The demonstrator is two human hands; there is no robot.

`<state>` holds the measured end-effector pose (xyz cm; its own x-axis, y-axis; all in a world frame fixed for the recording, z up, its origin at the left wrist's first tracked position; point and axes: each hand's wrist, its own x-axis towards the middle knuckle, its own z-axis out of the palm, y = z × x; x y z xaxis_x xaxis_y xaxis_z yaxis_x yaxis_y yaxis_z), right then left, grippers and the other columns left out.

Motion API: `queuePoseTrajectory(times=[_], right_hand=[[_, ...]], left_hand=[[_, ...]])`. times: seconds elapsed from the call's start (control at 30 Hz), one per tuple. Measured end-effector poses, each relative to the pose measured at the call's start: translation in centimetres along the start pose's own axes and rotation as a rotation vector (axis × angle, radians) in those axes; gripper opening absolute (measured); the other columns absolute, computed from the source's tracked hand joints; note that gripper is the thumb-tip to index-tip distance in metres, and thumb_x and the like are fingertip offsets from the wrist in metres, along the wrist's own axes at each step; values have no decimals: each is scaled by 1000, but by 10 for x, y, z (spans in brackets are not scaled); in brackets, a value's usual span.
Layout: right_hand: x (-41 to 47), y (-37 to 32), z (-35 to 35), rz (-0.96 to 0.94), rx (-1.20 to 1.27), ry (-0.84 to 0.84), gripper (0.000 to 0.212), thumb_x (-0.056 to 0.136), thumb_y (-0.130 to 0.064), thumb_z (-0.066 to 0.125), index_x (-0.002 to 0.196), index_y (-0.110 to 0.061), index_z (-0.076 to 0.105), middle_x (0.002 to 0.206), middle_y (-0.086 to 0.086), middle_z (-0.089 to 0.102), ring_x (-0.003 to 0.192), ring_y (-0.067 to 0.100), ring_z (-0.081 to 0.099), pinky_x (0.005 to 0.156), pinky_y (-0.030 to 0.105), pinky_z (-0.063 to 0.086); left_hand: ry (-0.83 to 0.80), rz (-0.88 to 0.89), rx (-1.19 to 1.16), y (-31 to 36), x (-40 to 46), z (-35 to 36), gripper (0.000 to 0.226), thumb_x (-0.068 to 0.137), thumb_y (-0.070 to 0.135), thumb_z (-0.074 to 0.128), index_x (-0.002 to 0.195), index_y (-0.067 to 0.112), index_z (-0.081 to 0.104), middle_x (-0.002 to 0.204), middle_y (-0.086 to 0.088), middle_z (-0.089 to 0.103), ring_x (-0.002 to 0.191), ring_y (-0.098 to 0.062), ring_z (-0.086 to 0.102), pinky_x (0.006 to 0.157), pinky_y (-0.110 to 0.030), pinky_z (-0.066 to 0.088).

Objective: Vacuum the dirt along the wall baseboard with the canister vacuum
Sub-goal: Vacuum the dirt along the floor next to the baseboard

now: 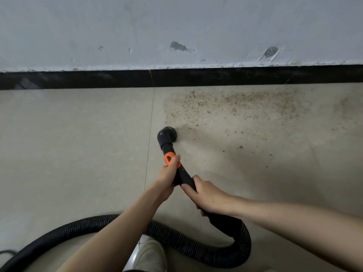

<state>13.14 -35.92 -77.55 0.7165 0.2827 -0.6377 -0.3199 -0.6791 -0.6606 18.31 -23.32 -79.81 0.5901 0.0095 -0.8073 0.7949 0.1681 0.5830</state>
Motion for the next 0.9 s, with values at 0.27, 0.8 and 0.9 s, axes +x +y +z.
queuePoseTrajectory(times=[0.27,0.8,0.9], right_hand=[[-11,-2,7,45,18,-84,36,98,-51,39,96,-15,39,68,7,57,39,15,52,42,24,43],[-40,16,11,135,113,99,33,97,-52,36,84,-22,36,69,7,59,37,15,56,39,25,44],[-40,12,7,117,114,54,35,97,-53,37,85,-20,37,65,6,58,34,13,54,38,24,44]], left_hand=[[159,176,151,-14,-13,-8,20,89,26,52,75,15,44,74,-6,47,72,-20,50,68,-34,46],[-216,60,276,-8,-18,21,19,94,28,48,90,9,47,76,-5,44,65,-15,49,56,-25,47],[-127,84,263,-11,-20,17,20,93,29,48,90,10,49,78,-7,48,69,-18,52,64,-29,49]])
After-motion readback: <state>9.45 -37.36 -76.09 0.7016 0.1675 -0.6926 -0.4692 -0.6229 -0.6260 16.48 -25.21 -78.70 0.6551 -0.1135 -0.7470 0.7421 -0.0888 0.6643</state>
